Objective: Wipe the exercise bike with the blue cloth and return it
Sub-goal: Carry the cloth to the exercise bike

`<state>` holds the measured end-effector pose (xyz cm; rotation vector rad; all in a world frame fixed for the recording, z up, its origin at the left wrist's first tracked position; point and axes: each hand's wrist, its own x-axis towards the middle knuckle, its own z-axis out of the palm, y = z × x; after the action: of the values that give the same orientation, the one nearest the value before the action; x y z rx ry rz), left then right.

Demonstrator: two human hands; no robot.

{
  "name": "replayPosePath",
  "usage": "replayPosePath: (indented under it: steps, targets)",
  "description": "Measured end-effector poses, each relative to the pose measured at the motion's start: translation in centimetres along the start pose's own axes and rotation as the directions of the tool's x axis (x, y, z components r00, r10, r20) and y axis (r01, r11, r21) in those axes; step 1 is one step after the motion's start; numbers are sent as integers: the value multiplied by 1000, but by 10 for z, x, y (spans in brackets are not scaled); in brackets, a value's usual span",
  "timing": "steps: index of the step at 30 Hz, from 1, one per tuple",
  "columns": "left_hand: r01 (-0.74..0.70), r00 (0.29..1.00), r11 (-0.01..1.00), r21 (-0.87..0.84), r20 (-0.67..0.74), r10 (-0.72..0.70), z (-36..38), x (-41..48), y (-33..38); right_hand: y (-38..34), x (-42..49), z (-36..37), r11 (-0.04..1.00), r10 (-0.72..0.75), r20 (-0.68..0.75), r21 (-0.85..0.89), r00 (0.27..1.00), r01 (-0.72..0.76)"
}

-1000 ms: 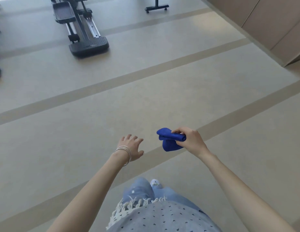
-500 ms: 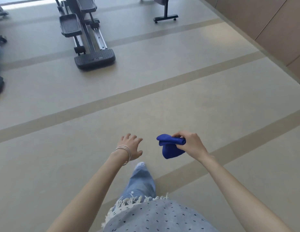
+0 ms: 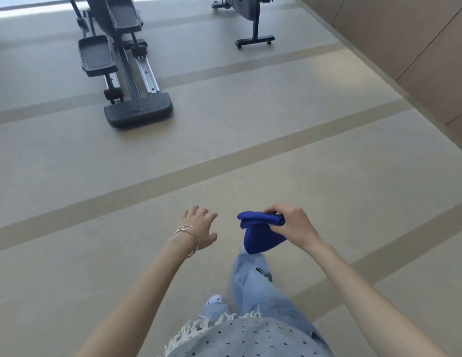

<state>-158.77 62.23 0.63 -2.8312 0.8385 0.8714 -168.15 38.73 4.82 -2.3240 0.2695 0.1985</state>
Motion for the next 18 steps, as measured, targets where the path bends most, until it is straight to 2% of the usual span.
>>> replayPosePath:
  steps: [8, 18]
  targets:
    - [42, 998, 999, -5, 44, -42, -74, 118, 3, 27, 139, -60, 997, 6, -15, 82, 1000, -5]
    - [48, 994, 997, -55, -93, -53, -186, 258, 19, 41, 300, -156, 997, -67, 29, 39, 997, 66]
